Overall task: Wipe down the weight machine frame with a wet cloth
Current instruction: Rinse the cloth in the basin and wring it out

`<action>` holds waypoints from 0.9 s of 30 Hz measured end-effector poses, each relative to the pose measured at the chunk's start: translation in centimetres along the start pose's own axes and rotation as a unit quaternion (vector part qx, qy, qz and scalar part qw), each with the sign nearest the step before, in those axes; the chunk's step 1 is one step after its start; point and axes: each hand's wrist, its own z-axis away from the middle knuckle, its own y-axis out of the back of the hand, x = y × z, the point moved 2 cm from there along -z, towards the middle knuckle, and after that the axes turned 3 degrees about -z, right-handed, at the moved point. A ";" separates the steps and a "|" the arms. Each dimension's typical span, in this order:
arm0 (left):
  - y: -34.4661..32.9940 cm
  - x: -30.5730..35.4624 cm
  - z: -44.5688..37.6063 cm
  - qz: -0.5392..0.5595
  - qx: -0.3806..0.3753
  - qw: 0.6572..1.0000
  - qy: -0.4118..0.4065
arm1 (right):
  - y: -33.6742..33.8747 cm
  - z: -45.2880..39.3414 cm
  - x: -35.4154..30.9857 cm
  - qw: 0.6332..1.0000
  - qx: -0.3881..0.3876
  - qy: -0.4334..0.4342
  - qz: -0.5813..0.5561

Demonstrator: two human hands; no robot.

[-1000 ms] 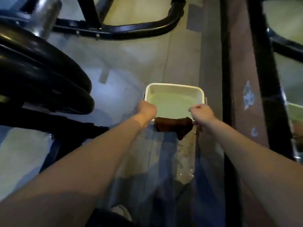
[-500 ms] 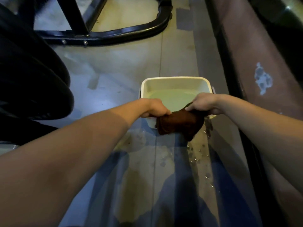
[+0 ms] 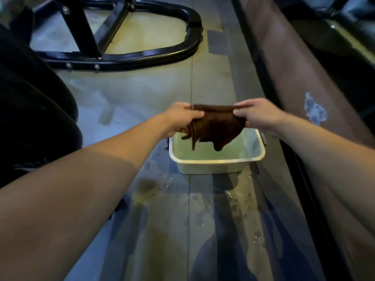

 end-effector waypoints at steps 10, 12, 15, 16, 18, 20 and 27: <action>-2.1 -6.0 -0.6 -0.581 -0.146 0.793 -0.113 | -5.0 -0.1 6.4 0.803 -0.192 0.011 0.564; -2.1 -5.8 0.0 -0.551 -0.152 0.814 -0.099 | -4.7 0.4 5.1 0.783 -0.222 -0.027 0.581; -3.0 -5.7 0.9 -0.507 -0.151 0.844 -0.090 | -3.6 0.3 3.4 0.784 -0.197 -0.058 0.587; -3.1 -5.7 0.4 -0.496 -0.142 0.852 -0.086 | -3.3 -0.4 3.1 0.783 -0.172 -0.041 0.596; -3.6 -5.9 -0.6 -0.500 -0.135 0.851 -0.086 | -3.3 -1.4 4.1 0.784 -0.130 -0.012 0.607; -4.2 -6.3 -1.9 -0.530 -0.139 0.831 -0.098 | -3.9 -2.5 6.4 0.788 -0.116 0.010 0.604; -5.4 -6.5 -2.9 -0.576 -0.187 0.795 -0.030 | -4.4 -3.9 8.6 0.774 -0.246 -0.070 0.579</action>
